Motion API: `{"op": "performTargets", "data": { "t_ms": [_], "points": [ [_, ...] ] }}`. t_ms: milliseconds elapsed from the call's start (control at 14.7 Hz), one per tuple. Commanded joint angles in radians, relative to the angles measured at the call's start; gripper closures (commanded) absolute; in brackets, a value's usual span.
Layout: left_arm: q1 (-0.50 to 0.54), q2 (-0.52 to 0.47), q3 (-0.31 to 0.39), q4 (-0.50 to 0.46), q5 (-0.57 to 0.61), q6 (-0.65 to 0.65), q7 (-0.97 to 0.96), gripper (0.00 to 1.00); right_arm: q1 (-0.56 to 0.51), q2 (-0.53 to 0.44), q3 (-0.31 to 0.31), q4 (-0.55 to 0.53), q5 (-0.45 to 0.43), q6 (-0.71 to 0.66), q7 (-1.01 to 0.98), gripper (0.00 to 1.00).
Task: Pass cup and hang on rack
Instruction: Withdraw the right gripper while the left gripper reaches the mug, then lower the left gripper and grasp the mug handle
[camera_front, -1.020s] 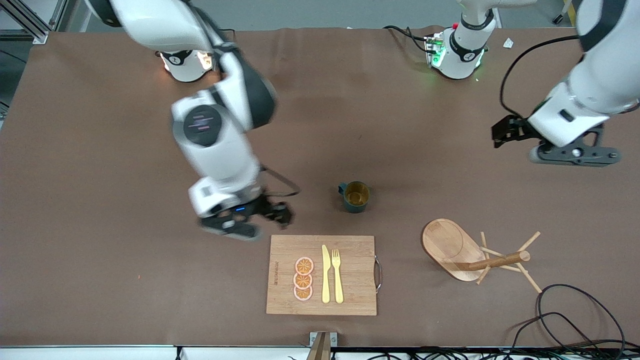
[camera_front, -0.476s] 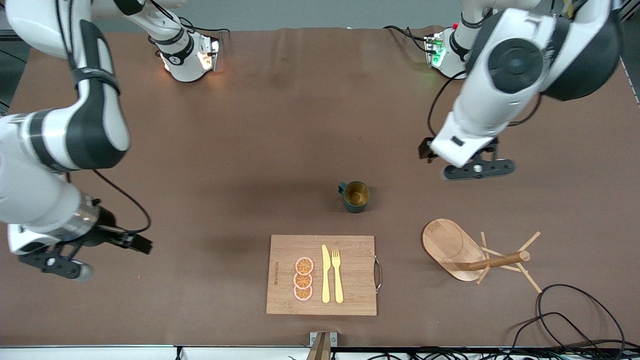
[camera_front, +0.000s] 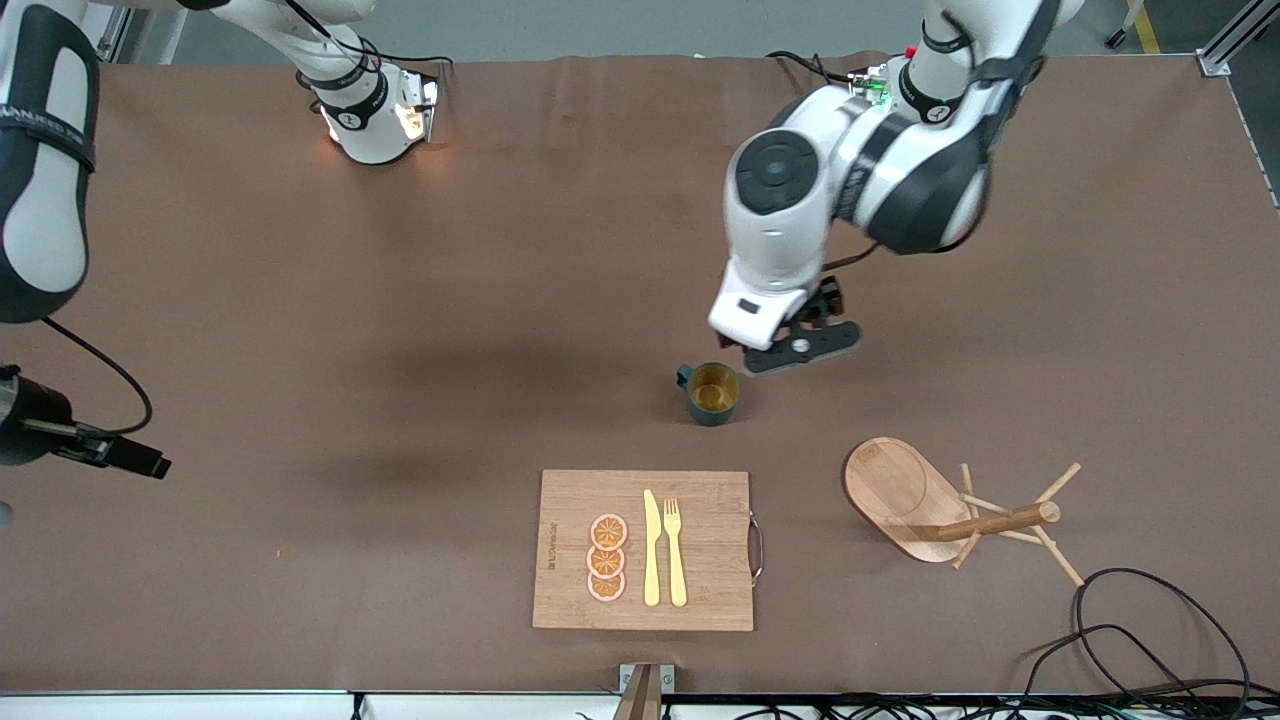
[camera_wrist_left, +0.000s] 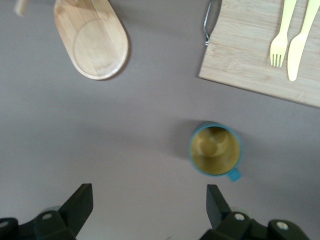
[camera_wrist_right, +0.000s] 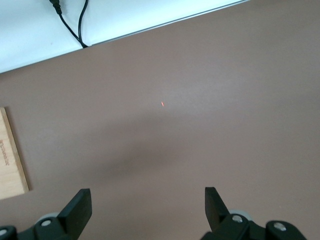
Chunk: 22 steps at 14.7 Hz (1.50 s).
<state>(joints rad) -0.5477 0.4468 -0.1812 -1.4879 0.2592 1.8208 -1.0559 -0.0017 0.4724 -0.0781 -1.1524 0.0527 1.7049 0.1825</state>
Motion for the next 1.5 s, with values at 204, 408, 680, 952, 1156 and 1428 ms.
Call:
{"op": "performTargets", "data": {
  "t_ms": [204, 408, 680, 952, 1156, 1428],
  "points": [
    [-0.181, 0.193, 0.008, 0.093, 0.199, 0.018, -0.399, 0.0, -0.011, -0.303, 0.02, -0.392, -0.016, 0.173, -0.104, 0.0],
    [-0.256, 0.278, 0.015, 0.113, 0.32, 0.061, -0.612, 0.0, -0.012, -0.374, 0.021, -0.425, -0.014, 0.141, -0.106, 0.0],
    [-0.328, 0.368, 0.017, 0.112, 0.5, 0.071, -0.893, 0.0, -0.024, -0.39, 0.018, -0.36, -0.014, 0.049, -0.123, 0.0],
    [-0.385, 0.449, 0.02, 0.107, 0.691, 0.052, -1.114, 0.0, -0.023, -0.383, 0.017, -0.308, -0.017, 0.023, -0.153, 0.0],
    [-0.419, 0.498, 0.022, 0.107, 0.762, -0.033, -1.144, 0.0, -0.026, -0.383, 0.017, -0.316, -0.016, -0.011, -0.161, 0.0],
    [-0.422, 0.51, 0.023, 0.107, 0.79, -0.101, -1.145, 0.0, -0.034, -0.383, 0.017, -0.309, -0.016, -0.013, -0.164, 0.0]
  ]
}}
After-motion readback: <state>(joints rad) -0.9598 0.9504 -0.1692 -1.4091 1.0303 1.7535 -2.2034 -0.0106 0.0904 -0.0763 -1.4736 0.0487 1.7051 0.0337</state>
